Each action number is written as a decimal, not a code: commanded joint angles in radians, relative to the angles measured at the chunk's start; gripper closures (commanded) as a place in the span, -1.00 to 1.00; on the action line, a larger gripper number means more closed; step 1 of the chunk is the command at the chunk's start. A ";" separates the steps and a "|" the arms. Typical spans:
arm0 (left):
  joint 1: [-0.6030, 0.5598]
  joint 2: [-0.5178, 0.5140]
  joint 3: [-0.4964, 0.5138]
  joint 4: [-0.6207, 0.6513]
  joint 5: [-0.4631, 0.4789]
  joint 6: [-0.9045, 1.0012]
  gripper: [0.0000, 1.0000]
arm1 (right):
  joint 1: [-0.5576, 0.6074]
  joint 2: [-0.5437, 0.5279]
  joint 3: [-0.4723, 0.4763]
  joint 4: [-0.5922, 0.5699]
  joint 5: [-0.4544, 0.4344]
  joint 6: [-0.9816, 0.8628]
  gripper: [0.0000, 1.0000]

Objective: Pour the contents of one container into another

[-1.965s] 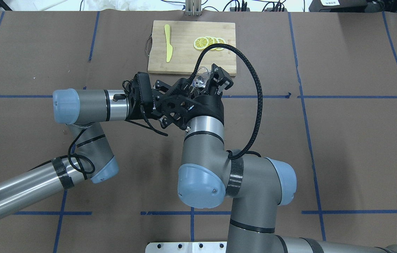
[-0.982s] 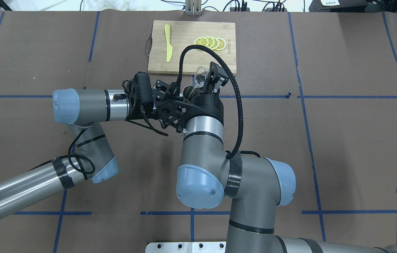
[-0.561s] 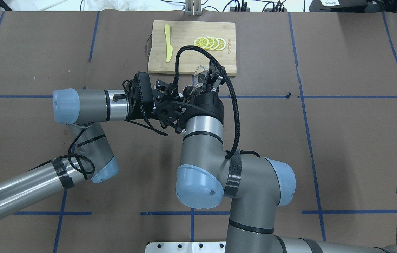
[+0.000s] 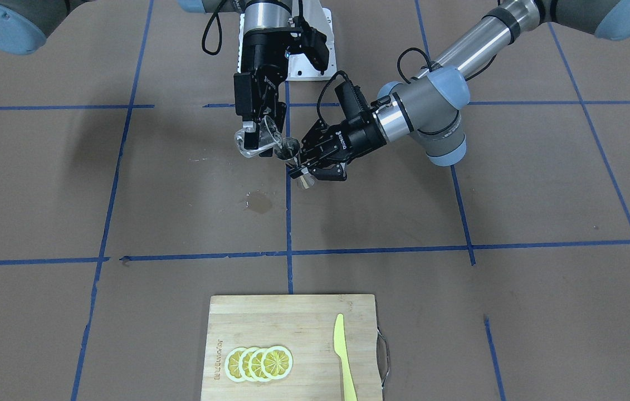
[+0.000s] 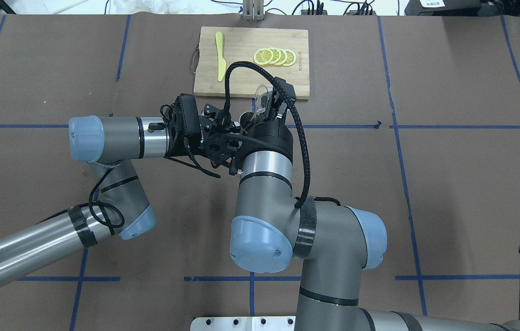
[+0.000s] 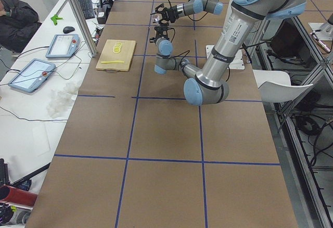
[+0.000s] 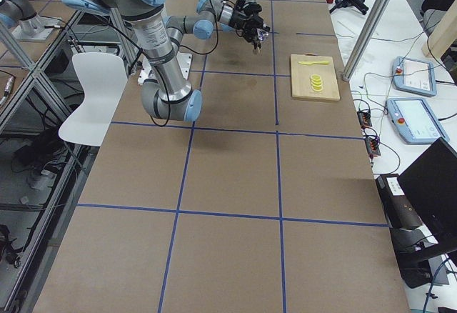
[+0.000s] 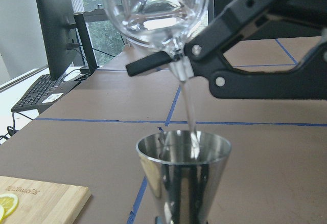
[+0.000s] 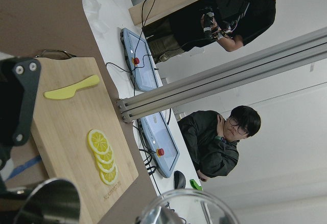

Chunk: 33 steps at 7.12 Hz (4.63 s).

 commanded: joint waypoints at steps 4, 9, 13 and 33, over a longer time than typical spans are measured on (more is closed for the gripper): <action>0.000 0.000 -0.003 0.000 0.000 0.002 1.00 | 0.000 -0.001 0.000 0.000 -0.001 -0.028 1.00; 0.000 0.002 -0.003 0.002 0.000 0.008 1.00 | 0.000 0.002 0.000 0.000 -0.024 -0.115 1.00; 0.000 0.002 -0.003 0.002 0.000 0.011 1.00 | -0.002 0.004 -0.005 0.000 -0.026 -0.128 1.00; -0.012 0.009 -0.012 0.002 0.000 -0.006 1.00 | 0.032 -0.053 0.098 0.178 0.138 0.139 1.00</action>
